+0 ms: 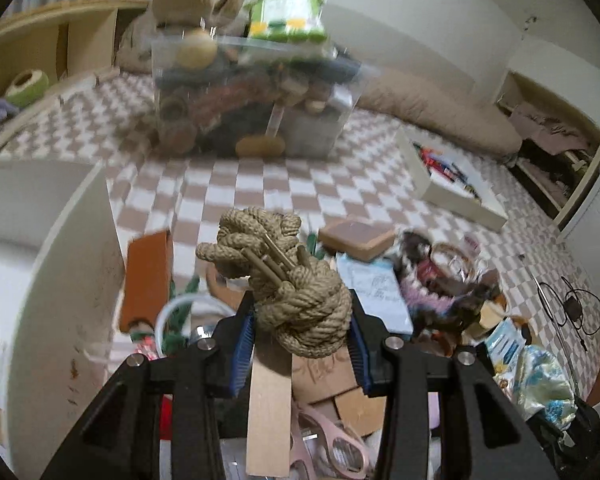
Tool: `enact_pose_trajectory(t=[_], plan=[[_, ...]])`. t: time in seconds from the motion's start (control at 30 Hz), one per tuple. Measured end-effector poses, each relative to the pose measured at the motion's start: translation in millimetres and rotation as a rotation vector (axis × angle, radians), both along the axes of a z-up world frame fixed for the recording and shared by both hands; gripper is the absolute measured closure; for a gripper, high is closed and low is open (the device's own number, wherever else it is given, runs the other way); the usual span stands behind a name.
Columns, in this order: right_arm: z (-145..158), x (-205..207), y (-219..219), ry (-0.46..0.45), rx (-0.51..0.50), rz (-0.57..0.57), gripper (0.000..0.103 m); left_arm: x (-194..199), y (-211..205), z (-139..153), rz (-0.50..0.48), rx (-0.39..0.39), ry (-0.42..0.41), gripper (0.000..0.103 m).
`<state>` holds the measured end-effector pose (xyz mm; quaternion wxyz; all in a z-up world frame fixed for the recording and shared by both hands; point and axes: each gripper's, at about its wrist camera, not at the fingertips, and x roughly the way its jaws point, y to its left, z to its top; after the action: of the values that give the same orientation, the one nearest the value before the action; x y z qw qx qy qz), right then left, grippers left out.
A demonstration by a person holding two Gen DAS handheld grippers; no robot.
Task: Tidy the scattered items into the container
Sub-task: 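Lift the rope ball with the left gripper while the right gripper lifts the floral pouch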
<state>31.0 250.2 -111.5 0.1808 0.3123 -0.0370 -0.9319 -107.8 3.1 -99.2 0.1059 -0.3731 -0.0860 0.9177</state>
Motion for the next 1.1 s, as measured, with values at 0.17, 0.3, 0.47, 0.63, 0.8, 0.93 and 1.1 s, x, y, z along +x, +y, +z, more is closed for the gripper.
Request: enact_pose_trajectory(t=[0.17, 0.3, 0.47, 0.63, 0.8, 0.93, 1.1], plan=[[-1.0, -1.1, -0.2, -0.002, 0.004, -0.001, 0.075, 2.9, 1.8, -0.2, -0.029, -0.003, 0.020, 0.061], [-2.1, -1.2, 0.4, -0.008, 0.000, 0.001, 0.075, 9.3, 5.7, -9.1, -0.074, -0.020, -0.026, 0.061], [-3.6, -2.3, 0.7, -0.018, -0.008, 0.011, 0.075, 14.2, 13.6, -21.5, -0.135, -0.048, -0.077, 0.059], [-4.4, -2.5, 0.1, -0.022, -0.012, 0.019, 0.075, 9.5, 19.1, -37.9, -0.152, -0.040, -0.151, 0.059], [-4.1, -2.0, -0.4, -0.024, -0.018, 0.027, 0.075, 4.2, 19.9, -43.2, -0.146, -0.038, -0.177, 0.059], [-4.1, -1.7, -2.8, -0.024, -0.015, 0.036, 0.075, 1.3, 22.9, -47.6, -0.150, -0.021, -0.195, 0.040], [-4.6, -1.7, -3.2, -0.028, -0.012, 0.037, 0.075, -3.1, 36.8, -49.9, -0.144, -0.086, -0.178, 0.035]])
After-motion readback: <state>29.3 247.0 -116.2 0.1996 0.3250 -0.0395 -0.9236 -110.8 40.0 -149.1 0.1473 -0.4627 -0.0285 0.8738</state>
